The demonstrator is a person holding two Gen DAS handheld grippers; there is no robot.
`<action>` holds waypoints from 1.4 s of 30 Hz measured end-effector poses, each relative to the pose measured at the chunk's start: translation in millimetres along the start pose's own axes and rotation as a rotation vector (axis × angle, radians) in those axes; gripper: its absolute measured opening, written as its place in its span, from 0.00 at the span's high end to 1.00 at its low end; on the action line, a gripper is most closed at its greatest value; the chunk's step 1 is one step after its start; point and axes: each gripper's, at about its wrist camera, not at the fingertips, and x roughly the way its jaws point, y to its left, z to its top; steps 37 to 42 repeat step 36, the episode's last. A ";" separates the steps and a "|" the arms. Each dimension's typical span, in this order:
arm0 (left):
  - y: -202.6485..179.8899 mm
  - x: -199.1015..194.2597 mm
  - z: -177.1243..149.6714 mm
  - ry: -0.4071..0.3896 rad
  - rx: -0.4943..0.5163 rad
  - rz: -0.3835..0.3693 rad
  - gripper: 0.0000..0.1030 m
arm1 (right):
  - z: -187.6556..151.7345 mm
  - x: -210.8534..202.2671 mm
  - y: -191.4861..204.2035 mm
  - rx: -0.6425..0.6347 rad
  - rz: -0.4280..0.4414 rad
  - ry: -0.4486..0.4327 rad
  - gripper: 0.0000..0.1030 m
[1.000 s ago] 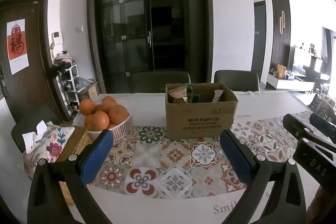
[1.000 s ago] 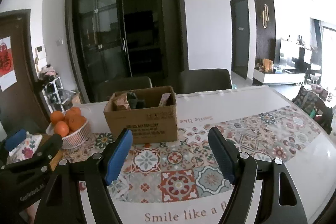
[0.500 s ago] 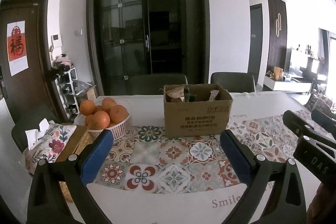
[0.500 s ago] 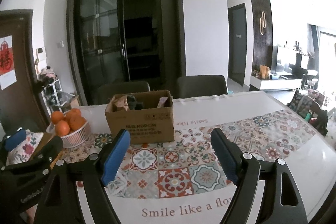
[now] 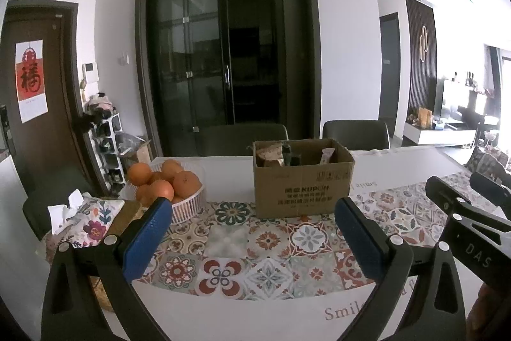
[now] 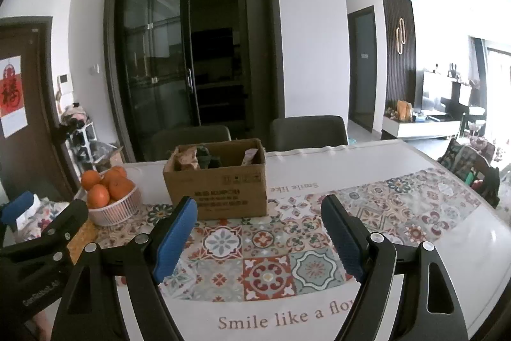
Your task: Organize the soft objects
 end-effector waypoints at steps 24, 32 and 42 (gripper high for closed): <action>1.7 1.2 -0.9 0.017 -0.004 -0.012 0.00 | 2.2 -5.2 1.6 -0.013 -0.017 -0.002 0.20; 1.1 1.6 -1.4 0.015 -0.008 -0.011 0.00 | 2.3 -5.3 1.3 -0.013 -0.017 -0.002 0.20; 1.2 1.5 -1.8 0.017 -0.007 -0.013 0.00 | 2.1 -5.1 1.0 -0.013 -0.016 -0.002 0.20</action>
